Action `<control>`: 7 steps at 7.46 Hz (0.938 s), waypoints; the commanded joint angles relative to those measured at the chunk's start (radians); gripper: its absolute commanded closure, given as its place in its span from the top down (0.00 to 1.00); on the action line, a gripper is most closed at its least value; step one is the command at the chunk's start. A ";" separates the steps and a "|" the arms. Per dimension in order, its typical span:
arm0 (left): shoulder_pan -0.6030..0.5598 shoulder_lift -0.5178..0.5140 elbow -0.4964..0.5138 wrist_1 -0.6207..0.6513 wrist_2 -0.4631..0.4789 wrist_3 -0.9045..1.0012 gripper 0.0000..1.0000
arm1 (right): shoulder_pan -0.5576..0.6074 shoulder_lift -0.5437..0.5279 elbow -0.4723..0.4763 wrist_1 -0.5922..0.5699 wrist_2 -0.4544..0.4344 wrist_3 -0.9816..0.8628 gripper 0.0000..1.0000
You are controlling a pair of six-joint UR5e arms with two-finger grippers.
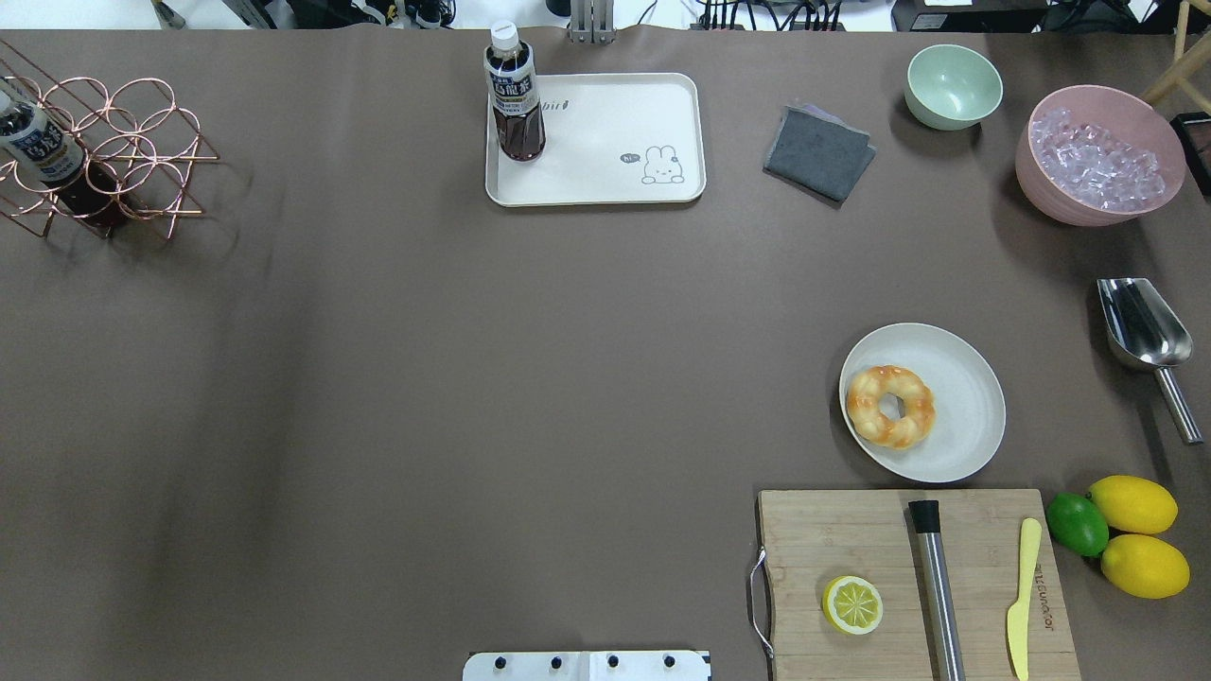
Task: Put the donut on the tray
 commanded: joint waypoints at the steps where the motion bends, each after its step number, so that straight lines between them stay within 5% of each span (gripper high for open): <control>1: 0.001 -0.005 0.000 0.000 0.012 0.000 0.98 | 0.001 0.001 0.006 0.000 -0.002 0.000 1.00; 7: 0.002 -0.009 0.000 0.000 0.012 0.000 0.98 | 0.004 0.001 -0.002 0.040 0.005 0.000 1.00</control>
